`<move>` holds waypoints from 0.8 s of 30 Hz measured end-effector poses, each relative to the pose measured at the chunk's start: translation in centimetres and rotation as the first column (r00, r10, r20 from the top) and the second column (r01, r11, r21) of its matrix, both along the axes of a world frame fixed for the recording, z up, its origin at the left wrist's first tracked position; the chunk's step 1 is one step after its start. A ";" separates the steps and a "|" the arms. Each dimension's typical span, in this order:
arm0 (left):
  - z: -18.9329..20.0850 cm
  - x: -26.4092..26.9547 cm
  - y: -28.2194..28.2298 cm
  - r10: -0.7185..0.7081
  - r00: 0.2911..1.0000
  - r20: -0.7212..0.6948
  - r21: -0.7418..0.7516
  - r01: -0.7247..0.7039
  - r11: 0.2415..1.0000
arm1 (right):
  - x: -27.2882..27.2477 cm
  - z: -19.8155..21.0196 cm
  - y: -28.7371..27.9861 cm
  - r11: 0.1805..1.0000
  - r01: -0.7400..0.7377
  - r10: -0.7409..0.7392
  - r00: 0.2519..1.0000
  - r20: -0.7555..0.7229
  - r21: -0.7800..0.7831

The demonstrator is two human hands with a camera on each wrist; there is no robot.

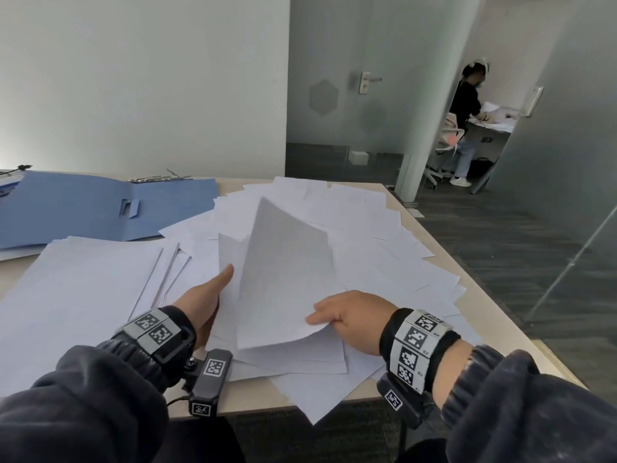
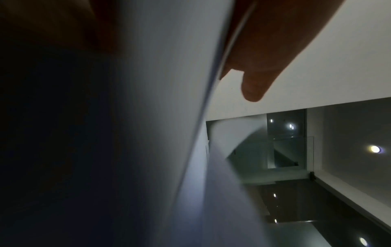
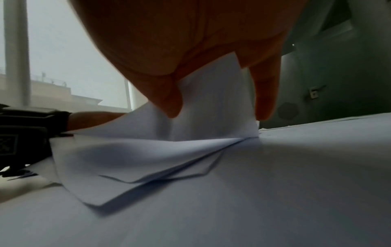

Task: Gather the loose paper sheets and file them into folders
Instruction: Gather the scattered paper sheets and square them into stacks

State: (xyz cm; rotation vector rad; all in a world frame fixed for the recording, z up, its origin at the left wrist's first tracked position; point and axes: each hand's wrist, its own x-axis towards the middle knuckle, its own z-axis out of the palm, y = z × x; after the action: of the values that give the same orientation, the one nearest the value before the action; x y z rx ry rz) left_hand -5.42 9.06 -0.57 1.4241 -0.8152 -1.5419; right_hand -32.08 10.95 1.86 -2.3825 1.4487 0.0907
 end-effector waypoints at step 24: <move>1.7 -4.8 -2.1 -0.114 0.948 0.296 -0.277 0.199 0.940 | -4.7 -1.9 -2.6 0.653 0.409 -0.723 0.086 0.686 0.637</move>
State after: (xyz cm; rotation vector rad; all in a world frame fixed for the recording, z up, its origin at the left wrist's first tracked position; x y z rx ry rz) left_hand -10.23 6.96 1.13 1.3844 -1.3061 -1.2769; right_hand -36.78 8.39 -0.07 -0.9526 1.4205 -1.0365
